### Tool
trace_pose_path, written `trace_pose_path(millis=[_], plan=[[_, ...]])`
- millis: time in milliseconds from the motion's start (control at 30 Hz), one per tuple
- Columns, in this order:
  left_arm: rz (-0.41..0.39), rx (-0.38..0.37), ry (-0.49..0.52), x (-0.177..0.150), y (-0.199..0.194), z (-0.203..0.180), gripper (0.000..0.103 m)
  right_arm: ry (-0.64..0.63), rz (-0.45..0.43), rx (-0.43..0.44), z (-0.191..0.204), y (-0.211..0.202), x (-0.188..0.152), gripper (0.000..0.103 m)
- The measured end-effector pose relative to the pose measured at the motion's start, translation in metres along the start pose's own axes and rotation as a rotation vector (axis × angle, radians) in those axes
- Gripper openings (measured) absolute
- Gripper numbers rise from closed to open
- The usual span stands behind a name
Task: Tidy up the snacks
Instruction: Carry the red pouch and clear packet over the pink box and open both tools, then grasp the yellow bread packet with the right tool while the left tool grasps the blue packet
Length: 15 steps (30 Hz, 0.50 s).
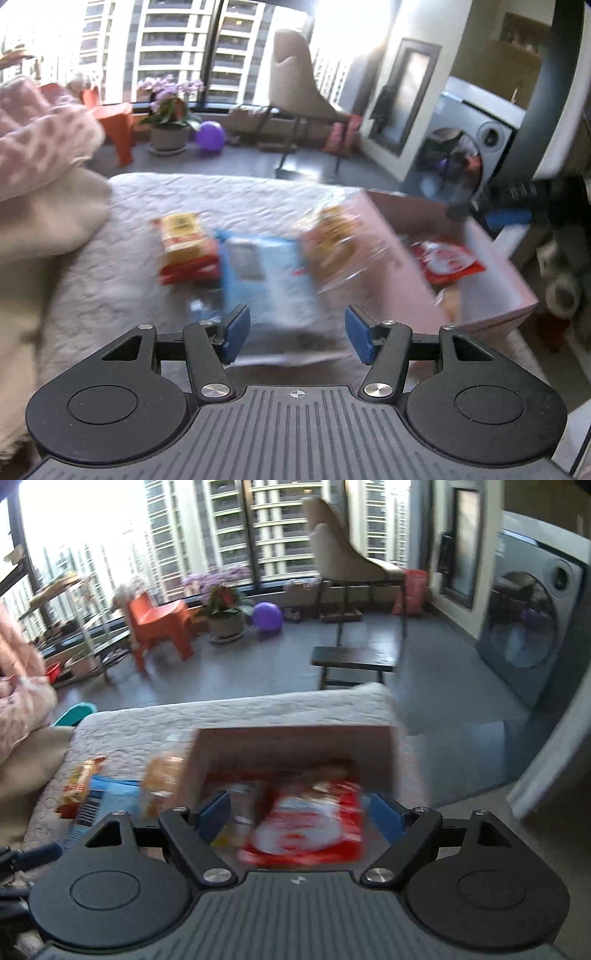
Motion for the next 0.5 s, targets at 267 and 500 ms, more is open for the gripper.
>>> trace_pose_path(millis=[267, 500], plan=[[0.014, -0.015, -0.1, -0.024, -0.022, 0.047, 0.062, -0.11, 0.04, 0.047, 0.112, 0.076, 0.04, 0.083], [0.002, -0.001, -0.171, -0.039, -0.031, 0.084, 0.062, -0.246, 0.168, -0.071, 0.154, 0.147, 0.031, 0.058]])
Point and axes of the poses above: each gripper's, at about its wrist camera, not at the fingertips, and y roughly the way its jaws point, z to its left, x to its top, the point moved 8 cm from there along y, roughly the way its jaws point, and after that the axes turned 6 degrees about x, right-handed, at the moved point
